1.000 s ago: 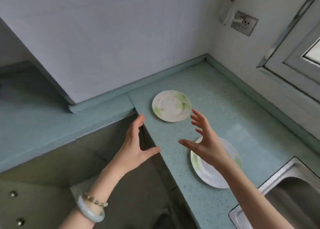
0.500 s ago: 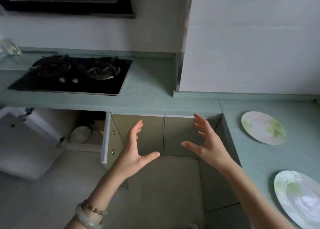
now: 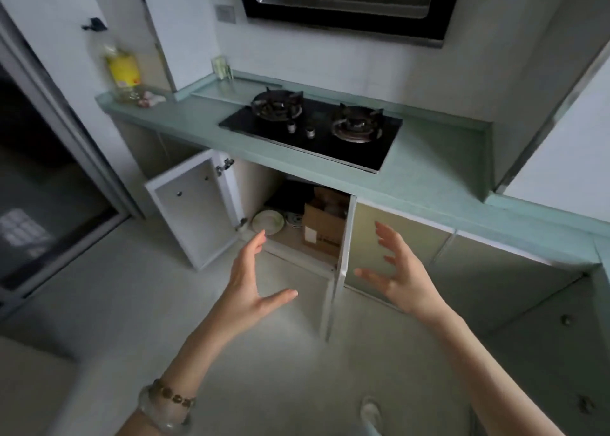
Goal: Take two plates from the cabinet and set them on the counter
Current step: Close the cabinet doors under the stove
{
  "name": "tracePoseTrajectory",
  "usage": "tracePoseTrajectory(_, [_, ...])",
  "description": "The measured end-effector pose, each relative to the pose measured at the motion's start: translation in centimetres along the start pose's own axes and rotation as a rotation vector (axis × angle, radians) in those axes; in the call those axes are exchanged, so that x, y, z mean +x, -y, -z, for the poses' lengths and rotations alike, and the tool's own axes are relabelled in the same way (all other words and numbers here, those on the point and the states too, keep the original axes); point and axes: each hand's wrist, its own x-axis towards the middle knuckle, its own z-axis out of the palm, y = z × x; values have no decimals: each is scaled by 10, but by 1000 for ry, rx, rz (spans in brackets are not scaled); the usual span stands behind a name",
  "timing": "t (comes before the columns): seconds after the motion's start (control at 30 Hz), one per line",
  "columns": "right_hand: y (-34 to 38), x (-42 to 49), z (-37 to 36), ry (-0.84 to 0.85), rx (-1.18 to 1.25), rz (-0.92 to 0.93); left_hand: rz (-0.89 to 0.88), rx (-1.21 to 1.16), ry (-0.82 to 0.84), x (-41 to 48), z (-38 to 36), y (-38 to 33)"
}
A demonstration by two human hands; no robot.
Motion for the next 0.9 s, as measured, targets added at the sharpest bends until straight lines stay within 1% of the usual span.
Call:
tracePoseTrajectory(0.13, [27,19,-37,80,-18,28,49,-23,-70,-13,35,26])
tracePoseTrajectory(0.27, [44,46,-67,151,-33,42,136,-78,-130,-19,62,56])
tracePoseTrajectory(0.47, [58,117,-130,194,-49,72,222,-88,-205,9,111,110])
tracePoseTrajectory(0.6, [60,174,-172,158,-16,70,239,-70,-184,54,150,148])
tracePoseTrajectory(0.77, [64,246,-216,80,68,-15,238,-14,-144,125,205,178])
tracePoseTrajectory(0.9, [69,290,-239,57,65,-50,242,-22,-116,175,232,198])
